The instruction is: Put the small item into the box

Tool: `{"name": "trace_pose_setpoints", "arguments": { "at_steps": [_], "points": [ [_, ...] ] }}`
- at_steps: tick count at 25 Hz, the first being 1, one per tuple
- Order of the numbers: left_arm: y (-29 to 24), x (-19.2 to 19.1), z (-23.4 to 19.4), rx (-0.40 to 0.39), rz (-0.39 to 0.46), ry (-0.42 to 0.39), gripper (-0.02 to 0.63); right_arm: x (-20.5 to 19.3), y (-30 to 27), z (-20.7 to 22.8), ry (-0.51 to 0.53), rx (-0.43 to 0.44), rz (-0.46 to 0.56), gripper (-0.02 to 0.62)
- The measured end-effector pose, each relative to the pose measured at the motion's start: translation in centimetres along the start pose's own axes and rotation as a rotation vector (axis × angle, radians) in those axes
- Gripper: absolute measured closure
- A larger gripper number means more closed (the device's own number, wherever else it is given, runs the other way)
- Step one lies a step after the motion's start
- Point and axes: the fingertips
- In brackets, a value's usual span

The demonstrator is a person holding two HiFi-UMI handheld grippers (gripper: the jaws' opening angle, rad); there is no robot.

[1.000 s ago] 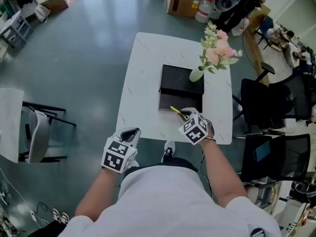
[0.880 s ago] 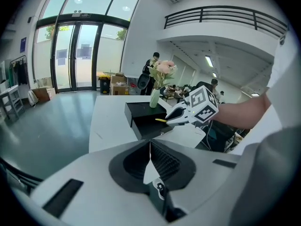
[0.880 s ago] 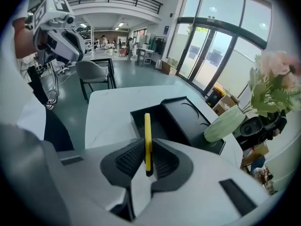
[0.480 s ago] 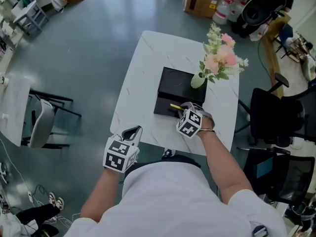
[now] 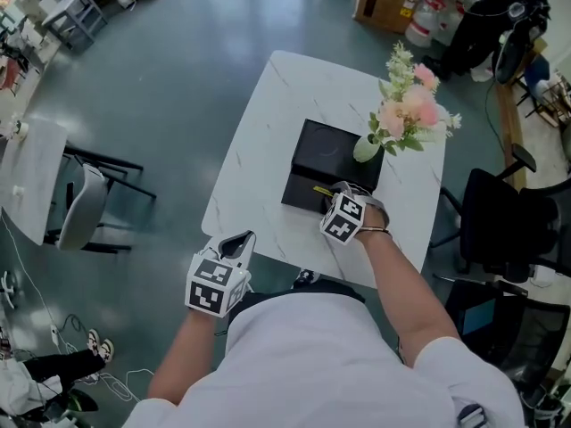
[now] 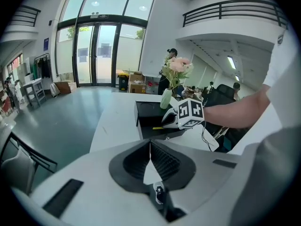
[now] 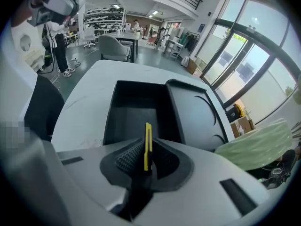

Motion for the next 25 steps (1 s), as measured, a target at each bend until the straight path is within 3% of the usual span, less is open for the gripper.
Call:
{"name": "trace_pose_setpoints", "arguments": {
  "at_steps": [8,12,15,21,25],
  "points": [
    [0.5,0.1,0.7,-0.041,0.001,-0.044,0.589,0.7,2.4,0.0,-0.029,-0.045,0.021,0.532],
    [1.1,0.4,0.6,-0.086,0.004,-0.091,0.589,2.8,5.9,0.0,-0.130,-0.090,0.101,0.532],
    [1.4,1.0,0.4,-0.129,0.004,-0.133,0.589,5.0,10.4,0.0,-0.311,-0.124,0.241,0.531],
    [2.7,1.6,0.4,-0.233,0.017,-0.225,0.589,7.6,17.3,-3.4,-0.882,-0.093,0.632,0.572],
    [3.8,1.0,1.0,-0.327,0.020,-0.238,0.589,7.9,19.0,-7.4,-1.055,-0.112,0.690,0.578]
  ]
}}
Point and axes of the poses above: the fingertips, and each gripper's own axes: y backward along the fingers, z to its right, x out of its top, and after that the axes turned 3 degrees about y, right-handed
